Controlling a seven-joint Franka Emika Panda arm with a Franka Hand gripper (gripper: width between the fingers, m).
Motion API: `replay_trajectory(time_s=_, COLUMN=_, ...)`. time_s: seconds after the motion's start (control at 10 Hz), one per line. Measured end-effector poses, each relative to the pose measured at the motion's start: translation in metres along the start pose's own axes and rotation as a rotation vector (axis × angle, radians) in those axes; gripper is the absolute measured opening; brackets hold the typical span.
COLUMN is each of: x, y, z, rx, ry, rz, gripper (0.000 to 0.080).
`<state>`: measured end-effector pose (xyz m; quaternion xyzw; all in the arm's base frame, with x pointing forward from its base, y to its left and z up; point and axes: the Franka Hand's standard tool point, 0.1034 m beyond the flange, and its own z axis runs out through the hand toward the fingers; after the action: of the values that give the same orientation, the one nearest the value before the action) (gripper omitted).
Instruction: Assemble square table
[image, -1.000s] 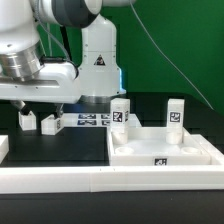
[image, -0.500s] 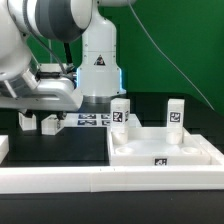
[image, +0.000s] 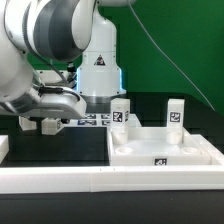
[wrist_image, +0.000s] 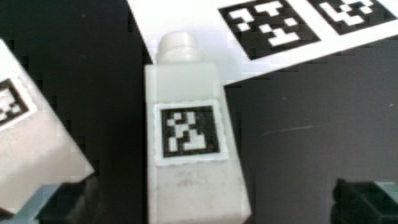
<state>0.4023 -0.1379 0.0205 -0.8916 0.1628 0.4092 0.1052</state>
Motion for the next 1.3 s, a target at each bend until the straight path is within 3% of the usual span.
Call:
replay_trajectory(time_s=0.5, x=0.000, y=0.003, z=0.022, rx=-0.003, ry=-0.005, rz=-0.069, gripper=0.0649)
replay_trajectory(time_s=0.8, x=0.000, y=0.001, z=0.024, rx=-0.003, ry=-0.009, rz=-0.070, gripper=0.0649)
replay_trajectory(time_s=1.0, x=0.000, y=0.002, z=0.024, rx=-0.002, ry=-0.009, rz=-0.069, gripper=0.0391)
replay_trajectory(time_s=1.1, x=0.000, y=0.002, z=0.024, rx=-0.002, ry=-0.009, rz=-0.069, gripper=0.0391)
replay_trajectory(time_s=1.2, x=0.000, y=0.002, z=0.024, rx=-0.002, ry=-0.009, rz=-0.069, gripper=0.0288)
replay_trajectory(time_s=1.3, x=0.000, y=0.001, z=0.024, rx=-0.002, ry=-0.009, rz=-0.069, gripper=0.0288)
